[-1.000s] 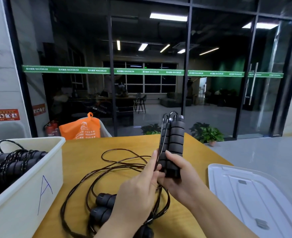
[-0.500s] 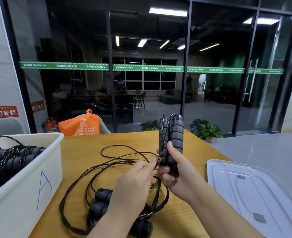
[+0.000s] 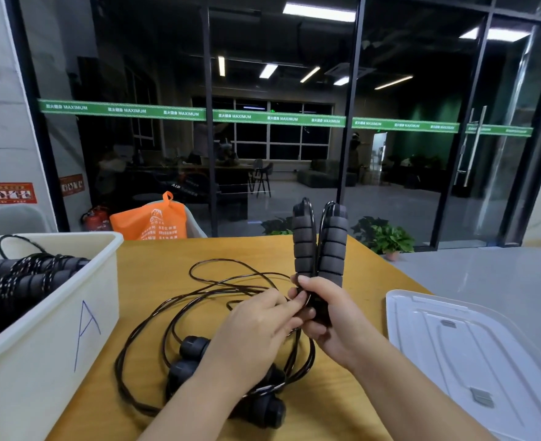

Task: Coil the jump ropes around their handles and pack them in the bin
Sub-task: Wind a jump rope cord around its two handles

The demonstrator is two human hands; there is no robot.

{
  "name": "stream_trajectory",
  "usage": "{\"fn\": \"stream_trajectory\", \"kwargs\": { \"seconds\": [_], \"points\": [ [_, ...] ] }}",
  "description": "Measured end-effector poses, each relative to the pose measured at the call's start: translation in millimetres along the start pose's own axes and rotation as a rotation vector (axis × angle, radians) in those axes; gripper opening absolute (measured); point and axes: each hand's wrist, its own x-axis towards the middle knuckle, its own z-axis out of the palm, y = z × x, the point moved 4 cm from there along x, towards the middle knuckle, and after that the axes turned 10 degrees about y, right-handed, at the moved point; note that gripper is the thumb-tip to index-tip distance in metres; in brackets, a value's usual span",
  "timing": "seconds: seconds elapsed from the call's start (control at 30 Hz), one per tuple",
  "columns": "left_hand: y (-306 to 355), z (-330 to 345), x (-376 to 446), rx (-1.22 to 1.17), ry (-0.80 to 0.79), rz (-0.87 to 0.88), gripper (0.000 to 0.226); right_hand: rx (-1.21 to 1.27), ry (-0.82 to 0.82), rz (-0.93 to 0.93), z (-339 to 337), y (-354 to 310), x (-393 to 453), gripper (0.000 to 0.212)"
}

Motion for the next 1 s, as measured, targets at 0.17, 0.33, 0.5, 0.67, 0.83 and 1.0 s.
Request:
{"fn": "stream_trajectory", "kwargs": {
  "seconds": [0.17,0.33,0.5,0.67,0.83,1.0],
  "points": [
    [-26.7,-12.8,-5.6,-0.021,0.026,-0.192,0.021,-0.187,-0.013,-0.139,-4.5,-14.9,-2.8,0.009],
    [-32.4,-14.1,-10.3,-0.021,-0.063,-0.267,0.019,-0.729,-0.049,-0.403,-6.5,-20.6,-17.4,0.015],
    [-34.8,-18.8,-10.4,0.000,-0.086,-0.273,0.021,-0.973,-0.059,-0.673,-19.2,-27.9,-35.3,0.033],
    [-24.7,-20.8,-6.6,0.056,-0.075,-0.140,0.012,-1.398,-0.124,-0.887,-42.0,-39.1,-43.0,0.029],
    [-10.0,-21.4,14.3,0.068,-0.073,-0.059,0.046,-1.640,-0.199,-1.005,-52.0,-43.3,-39.6,0.033],
    [8.6,-44.4,46.6,0.157,-0.006,-0.043,0.024,-1.725,-0.206,-1.230,-34.5,-44.8,-42.8,0.035]
  ]
}}
